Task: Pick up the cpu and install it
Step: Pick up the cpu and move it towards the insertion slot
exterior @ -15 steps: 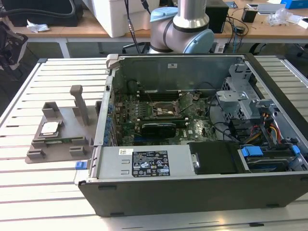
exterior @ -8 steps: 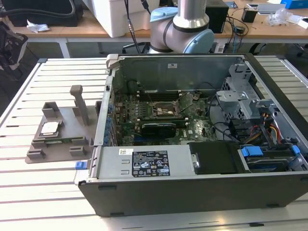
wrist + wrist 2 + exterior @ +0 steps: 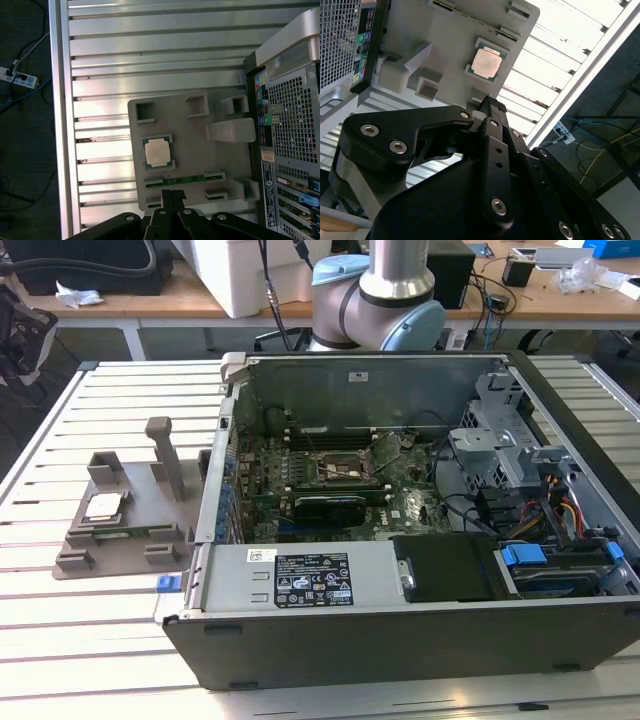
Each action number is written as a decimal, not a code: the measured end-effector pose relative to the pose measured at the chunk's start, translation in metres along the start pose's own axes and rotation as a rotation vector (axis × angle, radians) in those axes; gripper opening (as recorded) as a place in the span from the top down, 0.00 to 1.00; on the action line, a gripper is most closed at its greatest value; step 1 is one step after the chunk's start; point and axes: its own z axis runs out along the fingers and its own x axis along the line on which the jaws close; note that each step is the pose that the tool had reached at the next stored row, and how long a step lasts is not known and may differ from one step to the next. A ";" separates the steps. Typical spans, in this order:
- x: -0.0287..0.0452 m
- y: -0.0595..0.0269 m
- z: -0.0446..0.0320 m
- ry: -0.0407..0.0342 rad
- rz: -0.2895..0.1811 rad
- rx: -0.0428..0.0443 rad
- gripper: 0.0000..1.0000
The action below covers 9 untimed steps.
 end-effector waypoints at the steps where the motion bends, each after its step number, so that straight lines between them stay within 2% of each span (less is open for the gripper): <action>1: 0.0000 0.0000 0.0000 0.0000 0.000 0.0000 0.89; 2: 0.0001 0.0000 0.0000 0.0000 0.000 0.0000 0.89; 3: 0.0001 0.0000 0.0000 0.0001 0.000 0.0000 0.76; 4: 0.0002 0.0000 0.0000 0.0000 0.000 0.0000 0.58; 5: 0.0002 0.0000 0.0000 0.0000 0.000 0.0000 0.53; 6: 0.0002 0.0000 0.0000 0.0000 0.000 0.0000 0.53; 7: 0.0003 0.0000 0.0000 0.0001 0.000 0.0000 0.46; 9: 0.0003 0.0000 0.0000 0.0001 0.000 0.0000 0.46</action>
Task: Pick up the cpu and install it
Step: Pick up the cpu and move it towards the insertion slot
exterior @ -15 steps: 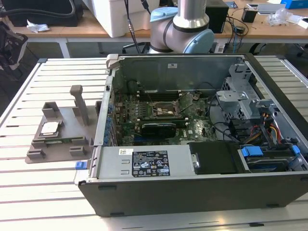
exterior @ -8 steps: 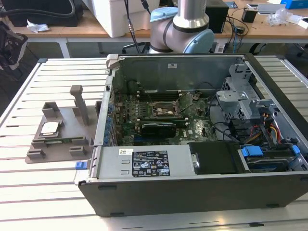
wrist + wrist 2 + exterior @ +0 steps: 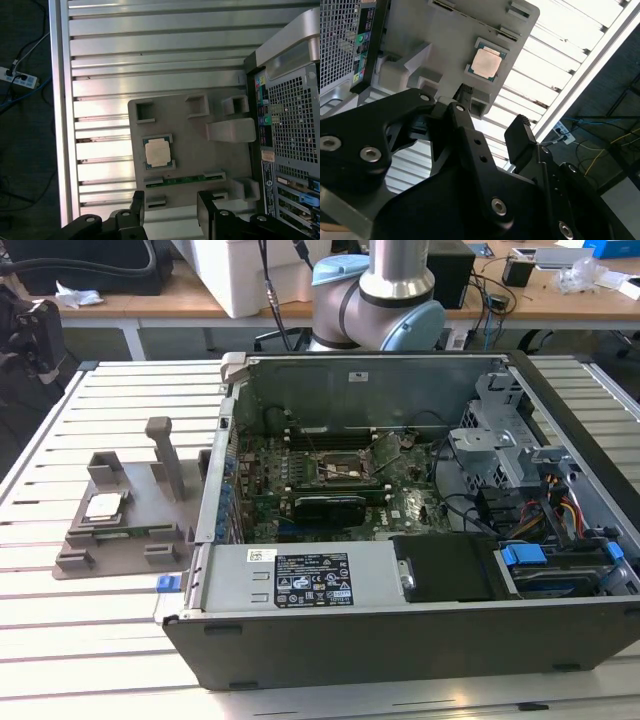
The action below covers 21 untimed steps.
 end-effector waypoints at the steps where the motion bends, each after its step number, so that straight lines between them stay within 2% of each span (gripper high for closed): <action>1: 0.0001 -0.0001 0.0006 0.0000 0.000 0.0000 0.46; 5: 0.0002 -0.0003 0.0061 0.0001 0.000 0.0001 0.46; 21: 0.0005 -0.0009 0.0200 0.0000 0.000 0.0001 0.46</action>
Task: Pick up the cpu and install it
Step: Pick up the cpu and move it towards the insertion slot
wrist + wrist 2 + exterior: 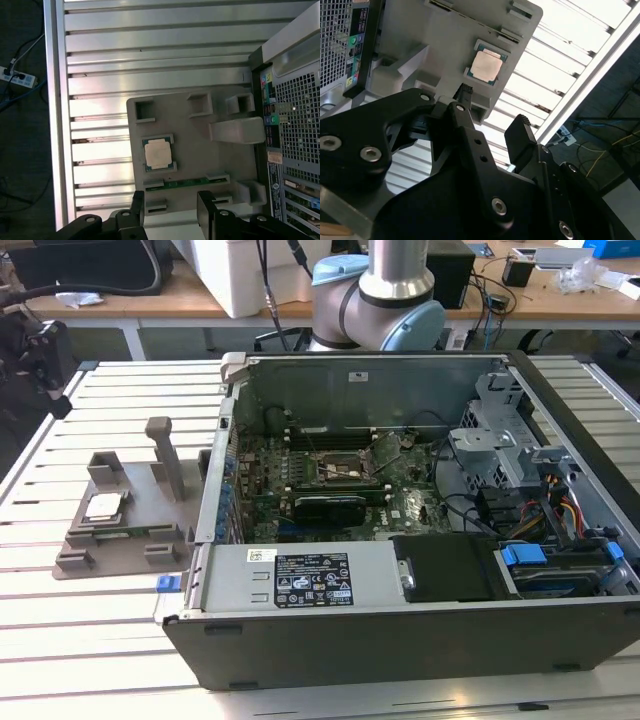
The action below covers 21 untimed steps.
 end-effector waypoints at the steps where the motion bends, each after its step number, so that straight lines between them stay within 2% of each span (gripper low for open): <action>1: 0.0000 0.0000 0.0004 0.0001 0.000 0.0000 0.46; 4: 0.0001 -0.0002 0.0029 0.0000 0.000 0.0003 0.46; 7: 0.0002 -0.0004 0.0094 -0.0001 0.000 0.0009 0.46; 21: 0.0007 -0.0012 0.0275 0.0000 0.000 0.0008 0.46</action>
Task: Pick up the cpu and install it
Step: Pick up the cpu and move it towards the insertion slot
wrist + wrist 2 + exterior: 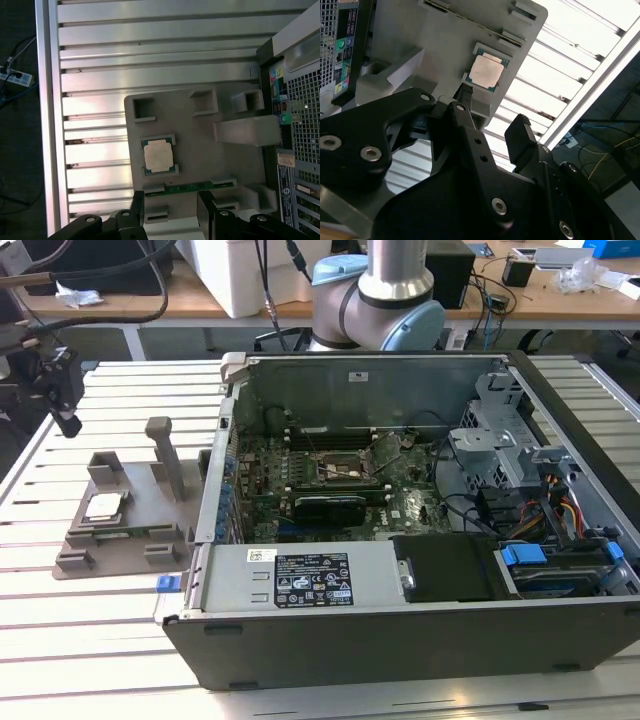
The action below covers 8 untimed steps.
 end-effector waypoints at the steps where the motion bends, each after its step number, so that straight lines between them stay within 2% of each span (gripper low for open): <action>1: 0.0000 0.0000 0.0012 0.0000 0.000 0.0000 0.46; 8: 0.0002 -0.0003 0.0077 0.0000 0.000 0.0001 0.46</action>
